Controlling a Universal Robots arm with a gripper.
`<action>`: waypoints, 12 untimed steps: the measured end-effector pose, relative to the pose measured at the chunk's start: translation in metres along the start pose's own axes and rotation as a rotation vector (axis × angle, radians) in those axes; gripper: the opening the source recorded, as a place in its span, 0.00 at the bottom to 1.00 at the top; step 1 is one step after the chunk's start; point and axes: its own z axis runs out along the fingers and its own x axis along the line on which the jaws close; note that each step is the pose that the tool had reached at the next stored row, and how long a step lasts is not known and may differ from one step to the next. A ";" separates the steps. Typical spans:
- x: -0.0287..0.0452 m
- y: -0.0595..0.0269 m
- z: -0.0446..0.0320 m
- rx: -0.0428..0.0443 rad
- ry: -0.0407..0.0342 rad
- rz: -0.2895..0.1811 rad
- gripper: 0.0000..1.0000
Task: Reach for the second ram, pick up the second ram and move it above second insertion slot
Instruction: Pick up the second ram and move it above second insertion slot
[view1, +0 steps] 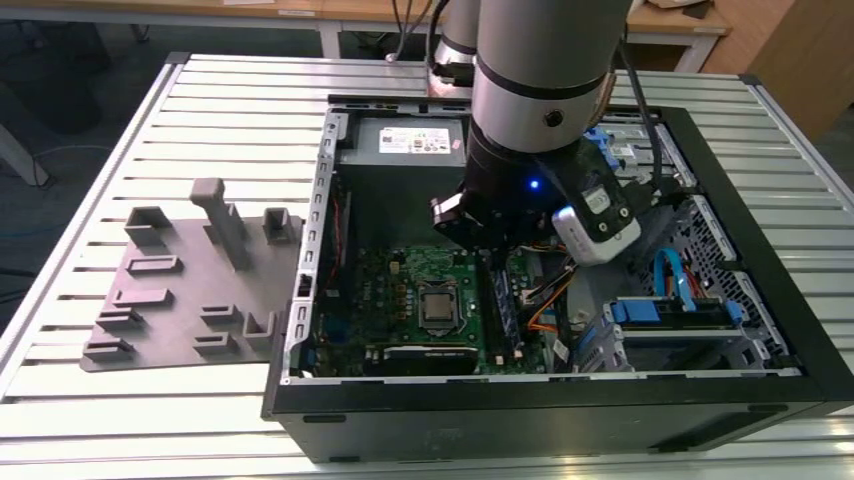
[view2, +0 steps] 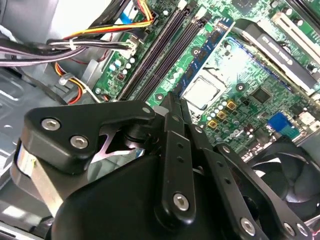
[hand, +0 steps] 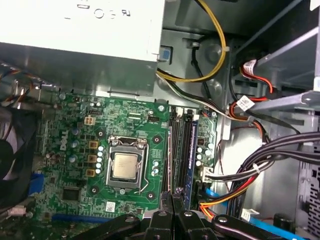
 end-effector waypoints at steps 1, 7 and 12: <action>0.0000 0.0000 0.0000 0.0009 -0.0004 0.011 0.09; 0.0000 0.0000 0.0000 0.0053 -0.0026 0.067 0.09; 0.0000 0.0000 0.0000 0.0092 -0.0043 0.113 0.09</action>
